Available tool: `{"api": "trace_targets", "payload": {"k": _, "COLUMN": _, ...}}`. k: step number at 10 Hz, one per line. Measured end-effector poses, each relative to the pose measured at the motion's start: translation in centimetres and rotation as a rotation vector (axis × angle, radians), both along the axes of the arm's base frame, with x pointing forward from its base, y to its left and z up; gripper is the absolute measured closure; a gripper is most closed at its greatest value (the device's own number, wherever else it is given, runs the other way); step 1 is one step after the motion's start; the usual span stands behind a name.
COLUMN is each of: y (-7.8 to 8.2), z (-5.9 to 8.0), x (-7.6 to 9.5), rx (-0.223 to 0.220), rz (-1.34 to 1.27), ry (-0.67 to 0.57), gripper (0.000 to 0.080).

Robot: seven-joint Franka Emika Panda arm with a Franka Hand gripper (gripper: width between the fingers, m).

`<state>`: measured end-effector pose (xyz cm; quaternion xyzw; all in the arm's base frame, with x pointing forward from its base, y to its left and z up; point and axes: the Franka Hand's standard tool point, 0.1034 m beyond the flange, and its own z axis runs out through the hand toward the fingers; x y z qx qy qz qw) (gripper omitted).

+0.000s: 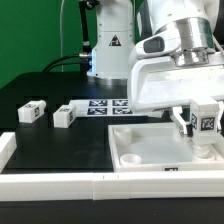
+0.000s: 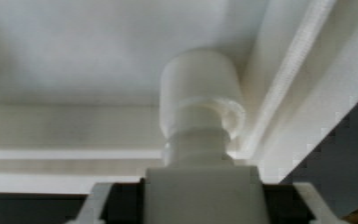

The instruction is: Assemble one leg

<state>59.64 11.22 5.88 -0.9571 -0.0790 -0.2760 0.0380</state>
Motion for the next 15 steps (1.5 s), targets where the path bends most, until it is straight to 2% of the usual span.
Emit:
{"api": "trace_targets", "payload": {"k": 3, "y": 0.3, "z": -1.2, "x": -0.5, "rx": -0.002, "rz": 0.006, "ry": 0.021, "gripper": 0.0506}}
{"api": "trace_targets", "payload": {"k": 7, "y": 0.3, "z": -1.2, "x": -0.3, "rx": -0.001, "rz": 0.005, "ry": 0.013, "gripper": 0.0506}}
{"api": "trace_targets", "payload": {"k": 8, "y": 0.3, "z": -1.4, "x": -0.5, "rx": -0.002, "rz": 0.007, "ry": 0.027, "gripper": 0.0411}}
{"api": "trace_targets", "payload": {"k": 9, "y": 0.3, "z": -1.4, "x": -0.5, "rx": -0.002, "rz": 0.007, "ry": 0.028, "gripper": 0.0411}}
{"api": "trace_targets", "payload": {"k": 10, "y": 0.3, "z": -1.5, "x": -0.5, "rx": -0.002, "rz": 0.007, "ry": 0.029, "gripper": 0.0227}}
{"api": "trace_targets", "payload": {"k": 11, "y": 0.3, "z": -1.5, "x": -0.5, "rx": -0.002, "rz": 0.007, "ry": 0.029, "gripper": 0.0227}}
{"api": "trace_targets", "payload": {"k": 12, "y": 0.3, "z": -1.5, "x": -0.5, "rx": -0.002, "rz": 0.007, "ry": 0.029, "gripper": 0.0167}}
{"api": "trace_targets", "payload": {"k": 15, "y": 0.3, "z": -1.5, "x": -0.5, "rx": -0.002, "rz": 0.007, "ry": 0.029, "gripper": 0.0150}}
